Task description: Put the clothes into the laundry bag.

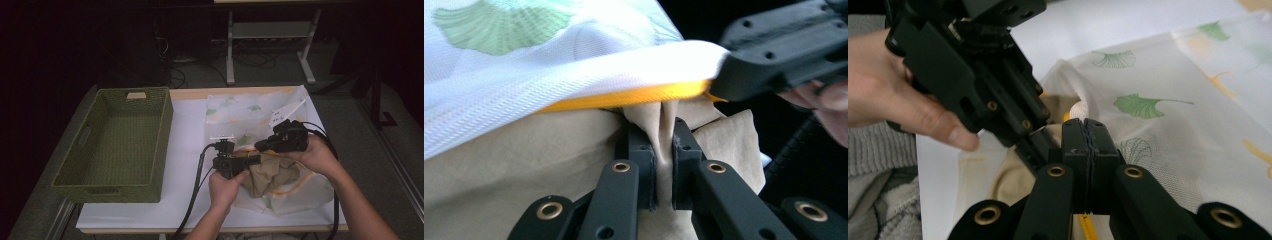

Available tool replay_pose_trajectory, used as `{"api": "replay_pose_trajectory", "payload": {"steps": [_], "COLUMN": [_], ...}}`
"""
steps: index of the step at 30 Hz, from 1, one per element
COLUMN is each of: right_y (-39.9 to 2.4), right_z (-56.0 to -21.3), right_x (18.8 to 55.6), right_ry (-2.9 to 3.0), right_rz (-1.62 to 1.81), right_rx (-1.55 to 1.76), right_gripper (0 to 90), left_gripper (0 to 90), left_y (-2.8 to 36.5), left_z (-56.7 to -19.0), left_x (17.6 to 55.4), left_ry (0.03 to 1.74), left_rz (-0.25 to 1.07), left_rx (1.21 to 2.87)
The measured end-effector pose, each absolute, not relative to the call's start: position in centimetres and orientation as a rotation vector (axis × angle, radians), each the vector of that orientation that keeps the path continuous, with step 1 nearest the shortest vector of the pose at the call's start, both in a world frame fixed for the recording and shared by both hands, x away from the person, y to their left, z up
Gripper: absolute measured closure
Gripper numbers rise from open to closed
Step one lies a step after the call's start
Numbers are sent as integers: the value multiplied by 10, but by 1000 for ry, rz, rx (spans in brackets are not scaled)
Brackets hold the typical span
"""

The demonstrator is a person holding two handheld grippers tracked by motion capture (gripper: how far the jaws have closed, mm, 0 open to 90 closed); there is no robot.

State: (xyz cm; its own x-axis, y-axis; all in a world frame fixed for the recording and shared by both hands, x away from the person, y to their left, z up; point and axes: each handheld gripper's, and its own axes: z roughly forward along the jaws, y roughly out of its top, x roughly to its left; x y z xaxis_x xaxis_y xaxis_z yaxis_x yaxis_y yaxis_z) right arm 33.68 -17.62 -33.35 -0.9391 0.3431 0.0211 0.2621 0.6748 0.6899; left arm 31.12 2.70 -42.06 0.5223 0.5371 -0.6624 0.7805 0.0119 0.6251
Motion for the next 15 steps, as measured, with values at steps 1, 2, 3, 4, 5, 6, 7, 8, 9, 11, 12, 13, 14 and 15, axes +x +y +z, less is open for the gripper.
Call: {"api": "replay_pose_trajectory", "payload": {"steps": [1, 2, 3, 4, 5, 6, 7, 8, 9, 11, 12, 13, 14, 15], "right_y": [-176, -176, -176, -177, -177, -178, -178, -178, -178, -179, -179, -180, -180, -180], "right_z": [-337, -340, -343, -346, -348, -350, -352, -354, -355, -357, -358, -359, -360, -362], "right_x": [336, 336, 336, 336, 337, 337, 337, 337, 337, 336, 336, 336, 336, 336], "right_ry": [2782, 2791, 2799, 2805, 2808, 2811, 2812, 2813, 2819, 2820, 2822, 2826, 2827, 2824], "right_rz": [1107, 1099, 1087, 1078, 1079, 1077, 1077, 1072, 1068, 1072, 1073, 1083, 1080, 1081], "right_rx": [506, 506, 510, 511, 515, 520, 521, 525, 528, 525, 523, 532, 527, 536], "right_gripper": [888, 887, 887, 887, 886, 886, 884, 882, 881, 874, 870, 862, 834, 810], "left_gripper": [833, 831, 827, 822, 818, 813, 807, 802, 795, 784, 780, 770, 755, 747], "left_y": [28, 29, 30, 31, 31, 31, 31, 31, 31, 33, 34, 35, 37, 39], "left_z": [-423, -425, -428, -430, -430, -431, -431, -432, -432, -432, -432, -433, -433, -433], "left_x": [311, 310, 311, 310, 310, 309, 308, 308, 307, 305, 303, 302, 301, 300], "left_ry": [1139, 1142, 1151, 1158, 1152, 1148, 1143, 1141, 1139, 1133, 1130, 1129, 1127, 1124], "left_rz": [-249, -251, -269, -273, -265, -265, -265, -260, -261, -264, -260, -263, -264, -257], "left_rx": [1661, 1657, 1653, 1655, 1660, 1661, 1669, 1674, 1678, 1686, 1687, 1687, 1688, 1696]}}
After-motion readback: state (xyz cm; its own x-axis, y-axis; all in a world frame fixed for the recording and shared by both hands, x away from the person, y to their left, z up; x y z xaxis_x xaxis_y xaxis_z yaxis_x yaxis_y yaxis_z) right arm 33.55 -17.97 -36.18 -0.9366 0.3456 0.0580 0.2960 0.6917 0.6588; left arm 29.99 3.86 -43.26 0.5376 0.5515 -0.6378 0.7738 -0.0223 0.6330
